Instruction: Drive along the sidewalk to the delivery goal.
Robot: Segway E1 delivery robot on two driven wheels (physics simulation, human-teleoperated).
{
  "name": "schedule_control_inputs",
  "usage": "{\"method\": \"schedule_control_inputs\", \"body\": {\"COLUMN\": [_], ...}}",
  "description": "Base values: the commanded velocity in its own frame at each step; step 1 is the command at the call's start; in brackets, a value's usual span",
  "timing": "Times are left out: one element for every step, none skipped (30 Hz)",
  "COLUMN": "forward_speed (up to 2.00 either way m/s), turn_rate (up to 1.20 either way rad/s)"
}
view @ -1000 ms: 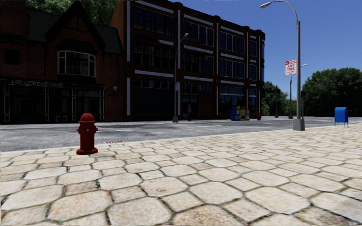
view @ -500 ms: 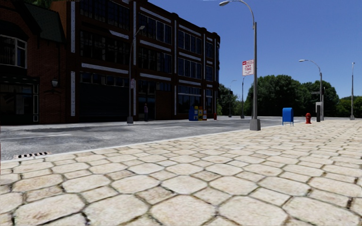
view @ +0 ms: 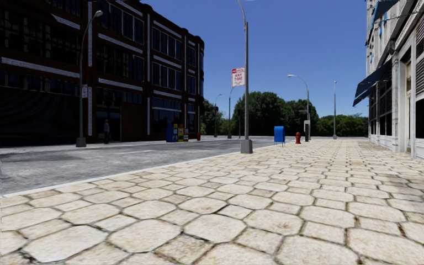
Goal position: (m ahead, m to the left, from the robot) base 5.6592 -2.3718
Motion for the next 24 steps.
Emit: {"method": "schedule_control_inputs", "body": {"forward_speed": [1.55,1.55,1.55,1.54,1.54,1.54,1.54,1.54,1.54,1.54,1.54,1.54,1.54,1.54,1.54,1.54,1.54,1.54,1.54,1.54,1.54,1.54,1.54,1.54], "turn_rate": [-0.60,-0.60,-0.60,-0.60,-0.60,-0.60,-0.60,-0.60,-0.60,-0.60,-0.60,-0.60,-0.60,-0.60,-0.60,-0.60,-0.60,-0.60,-0.60,-0.60,-0.60,-0.60,-0.60,-0.60]}}
